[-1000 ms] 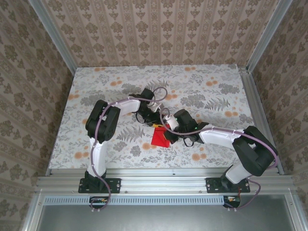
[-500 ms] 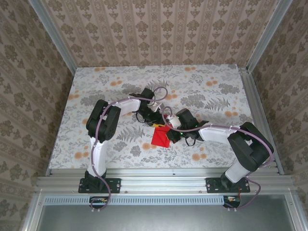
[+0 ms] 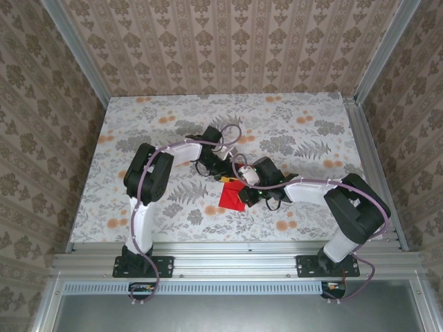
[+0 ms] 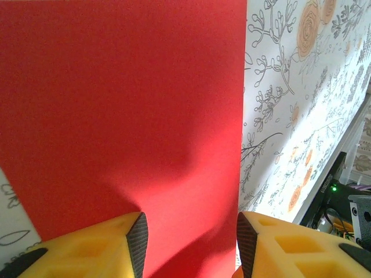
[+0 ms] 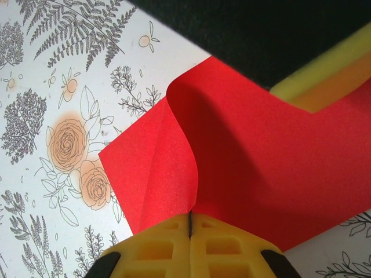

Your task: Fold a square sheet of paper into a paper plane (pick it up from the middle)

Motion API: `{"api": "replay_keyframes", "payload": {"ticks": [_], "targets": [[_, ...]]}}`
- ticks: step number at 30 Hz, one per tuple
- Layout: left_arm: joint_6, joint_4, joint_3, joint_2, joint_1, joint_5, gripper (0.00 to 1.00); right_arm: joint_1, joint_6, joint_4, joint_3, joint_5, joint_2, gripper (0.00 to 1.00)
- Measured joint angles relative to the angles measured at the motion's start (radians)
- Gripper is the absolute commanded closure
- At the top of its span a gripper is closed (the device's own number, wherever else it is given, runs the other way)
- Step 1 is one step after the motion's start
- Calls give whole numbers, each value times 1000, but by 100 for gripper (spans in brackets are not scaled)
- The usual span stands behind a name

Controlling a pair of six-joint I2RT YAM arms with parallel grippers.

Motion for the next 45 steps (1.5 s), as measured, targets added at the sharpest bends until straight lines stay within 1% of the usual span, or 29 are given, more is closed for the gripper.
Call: {"api": "replay_keyframes", "payload": {"ticks": [5,11,19,23,28,40,45], "targets": [[0,7,-55,-47,13,-6,51,0,0,11,0,-11,0,100],[0,24,-114,-139,26,-7,51,0,0,12,0,-14,5,100],[-13,77,-236,-207,16,10,55,-1,0,12,-2,-16,17,100],[-23,97,-271,-211,8,26,55,-1,0,12,-2,-16,18,100],[-31,124,-274,-211,-7,41,56,-1,0,12,-2,-16,18,100],[-31,141,-277,-193,-5,49,56,-1,0,12,-2,-17,22,100],[-39,149,-284,-212,-5,48,55,-1,0,11,-2,-17,36,100]]}}
